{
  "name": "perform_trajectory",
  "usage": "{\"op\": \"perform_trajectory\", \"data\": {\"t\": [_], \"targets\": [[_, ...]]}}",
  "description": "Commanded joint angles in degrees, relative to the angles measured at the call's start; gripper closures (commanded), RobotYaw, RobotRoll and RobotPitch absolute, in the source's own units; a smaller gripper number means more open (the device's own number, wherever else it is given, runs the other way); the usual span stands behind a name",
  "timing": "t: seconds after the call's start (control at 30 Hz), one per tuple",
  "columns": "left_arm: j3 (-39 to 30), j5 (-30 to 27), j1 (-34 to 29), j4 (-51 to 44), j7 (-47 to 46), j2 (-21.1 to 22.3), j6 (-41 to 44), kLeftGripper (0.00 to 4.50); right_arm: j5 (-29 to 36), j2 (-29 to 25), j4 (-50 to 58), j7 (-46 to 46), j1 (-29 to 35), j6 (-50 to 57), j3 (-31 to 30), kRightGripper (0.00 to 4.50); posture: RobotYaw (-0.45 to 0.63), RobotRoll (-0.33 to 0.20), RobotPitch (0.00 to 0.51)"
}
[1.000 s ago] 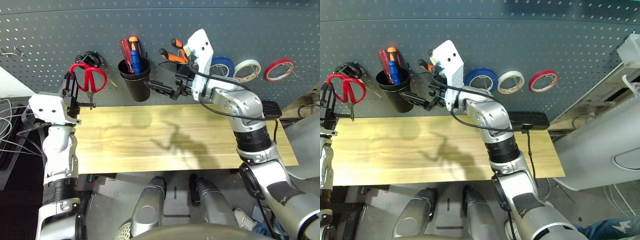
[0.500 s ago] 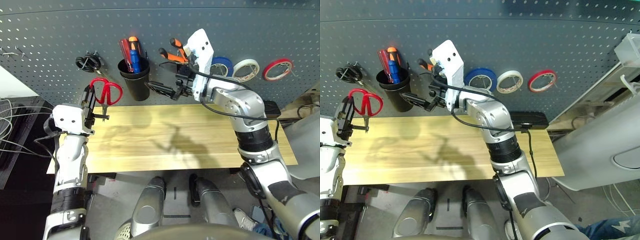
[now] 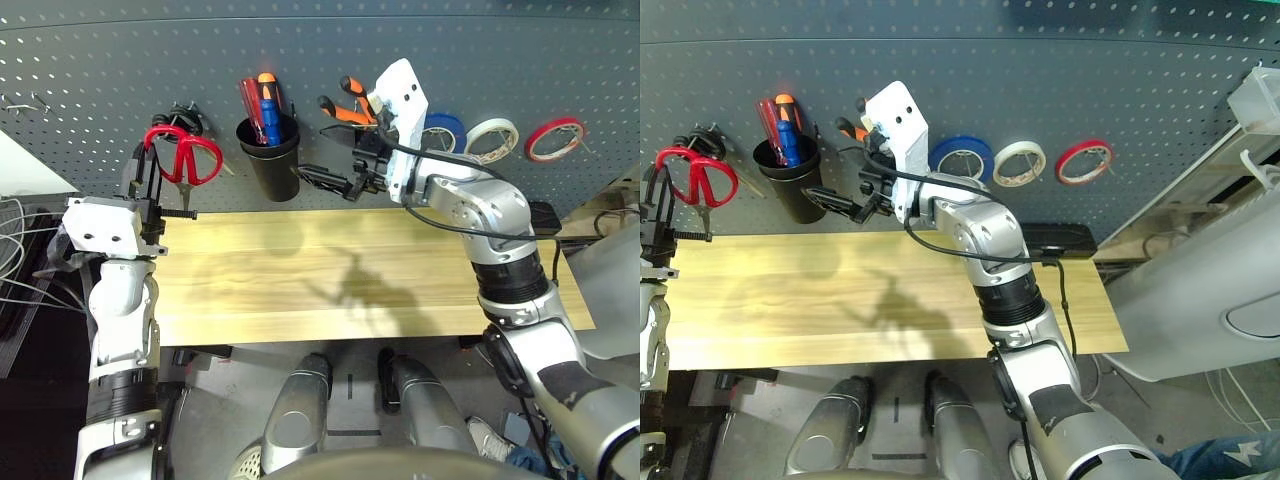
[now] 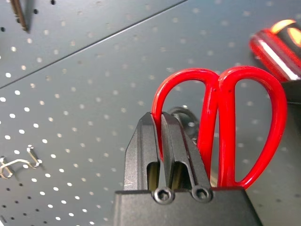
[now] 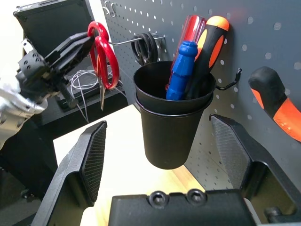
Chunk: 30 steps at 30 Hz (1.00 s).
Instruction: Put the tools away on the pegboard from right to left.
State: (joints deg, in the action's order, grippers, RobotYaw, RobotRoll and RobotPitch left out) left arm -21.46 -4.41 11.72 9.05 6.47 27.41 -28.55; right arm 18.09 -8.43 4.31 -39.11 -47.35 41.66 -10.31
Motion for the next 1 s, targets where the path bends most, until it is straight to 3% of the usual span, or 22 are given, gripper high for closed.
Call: {"op": "perform_trajectory", "data": {"t": [0.03,0.5,0.7,0.93,1.0], "targets": [[-0.21,-0.52,1.29,3.04,0.72,0.77,0.58,4.47,0.41,0.14,0.85,0.21,0.24,-0.22,-0.87,0.00,0.15,0.000,0.183],[4.05,1.91,7.19,14.37,3.37,2.27,5.33,4.47,-0.19,0.02,0.52,2.02,1.00,-0.75,-0.55,0.00,0.13,0.000,0.193],[6.87,3.97,5.13,17.53,4.49,1.42,0.72,2.57,-3.96,-3.37,0.52,1.07,8.37,-6.72,-3.89,0.00,0.12,0.000,0.206],[12.30,5.16,0.97,20.93,7.13,-2.23,3.67,0.16,-7.65,-4.93,-3.65,4.18,16.77,-8.17,-4.95,0.00,0.11,0.000,0.219],[13.34,5.15,0.57,21.24,7.62,-3.24,4.32,0.03,-8.61,-4.38,-6.07,6.20,17.49,-7.89,-4.18,0.00,0.11,0.000,0.222]]}}
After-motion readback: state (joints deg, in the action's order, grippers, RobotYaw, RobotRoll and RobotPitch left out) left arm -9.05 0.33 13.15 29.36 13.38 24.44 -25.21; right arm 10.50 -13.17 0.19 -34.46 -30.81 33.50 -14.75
